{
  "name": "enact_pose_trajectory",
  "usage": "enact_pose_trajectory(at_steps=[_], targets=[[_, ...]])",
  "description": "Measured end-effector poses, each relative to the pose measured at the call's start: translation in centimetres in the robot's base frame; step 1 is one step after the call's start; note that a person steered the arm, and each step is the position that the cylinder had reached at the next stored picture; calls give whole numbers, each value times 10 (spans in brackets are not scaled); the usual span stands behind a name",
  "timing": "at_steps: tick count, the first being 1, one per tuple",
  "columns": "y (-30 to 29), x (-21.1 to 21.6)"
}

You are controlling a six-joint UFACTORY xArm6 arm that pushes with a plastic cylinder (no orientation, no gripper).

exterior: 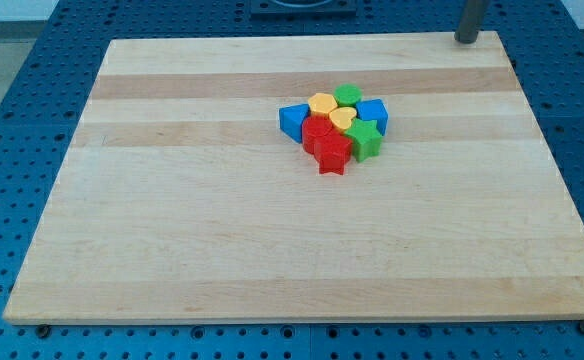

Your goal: Move the yellow heart to the top left of the board

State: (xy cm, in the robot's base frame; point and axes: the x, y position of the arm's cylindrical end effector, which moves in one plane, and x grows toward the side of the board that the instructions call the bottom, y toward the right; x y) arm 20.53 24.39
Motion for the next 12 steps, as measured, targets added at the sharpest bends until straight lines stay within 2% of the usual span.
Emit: enact_pose_trajectory(at_steps=[1,2,4,5,6,7,8,10,12], targets=[[-2,2],[-3,37],[24,160],[0,212],[-50,214],[-74,179],[-110,166],[-137,197],[-175,197]])
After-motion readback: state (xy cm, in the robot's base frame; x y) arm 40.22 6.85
